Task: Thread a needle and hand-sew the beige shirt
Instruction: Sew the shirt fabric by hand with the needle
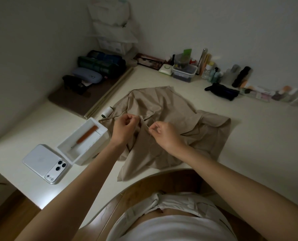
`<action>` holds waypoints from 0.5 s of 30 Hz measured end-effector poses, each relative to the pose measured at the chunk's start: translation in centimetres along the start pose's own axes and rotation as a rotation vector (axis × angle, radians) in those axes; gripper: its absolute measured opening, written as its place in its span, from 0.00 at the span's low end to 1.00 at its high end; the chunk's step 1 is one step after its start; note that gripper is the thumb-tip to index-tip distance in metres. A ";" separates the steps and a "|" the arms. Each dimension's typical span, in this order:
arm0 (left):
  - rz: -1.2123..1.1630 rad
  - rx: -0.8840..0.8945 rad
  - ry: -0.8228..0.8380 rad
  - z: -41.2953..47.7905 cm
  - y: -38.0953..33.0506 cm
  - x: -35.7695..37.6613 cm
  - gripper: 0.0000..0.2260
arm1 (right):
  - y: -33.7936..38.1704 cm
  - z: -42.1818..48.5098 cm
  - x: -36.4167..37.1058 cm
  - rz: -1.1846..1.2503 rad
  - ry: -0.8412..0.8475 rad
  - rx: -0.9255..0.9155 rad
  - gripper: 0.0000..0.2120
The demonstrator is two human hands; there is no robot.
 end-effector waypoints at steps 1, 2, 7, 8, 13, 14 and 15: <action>0.008 -0.005 -0.011 0.1 0.2 -0.3 0.08 | 0.1 -0.3 0.1 0.001 0.024 -0.019 0.06; 0.013 -0.010 -0.023 0.3 0.3 -0.5 0.08 | 0.3 -0.7 0.3 -0.002 0.056 -0.040 0.06; 0.011 -0.007 -0.020 0.7 0.2 -1.1 0.07 | 1.4 -2.9 2.6 -0.081 0.241 -0.129 0.05; 0.011 0.001 -0.010 0.7 0.0 -0.9 0.07 | 1.5 -3.2 3.0 -0.102 0.270 -0.138 0.06; 0.024 0.017 -0.003 0.2 -0.4 -0.5 0.08 | 1.4 -3.6 3.8 -0.161 0.364 -0.126 0.10; 0.022 0.016 -0.001 0.1 -0.4 -0.5 0.08 | 1.4 -3.6 3.7 -0.160 0.363 -0.128 0.09; 0.019 0.016 0.003 0.1 -0.4 -0.5 0.08 | 1.5 -3.4 3.4 -0.148 0.337 -0.128 0.09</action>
Point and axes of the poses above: each hand's wrist, its own z-axis towards the middle knuckle, its own x-axis out of the palm, y = z × x, the point moved 10 cm from there along z, towards the middle knuckle, and after that the axes turned 7 degrees about -x, right-handed, at the moved point
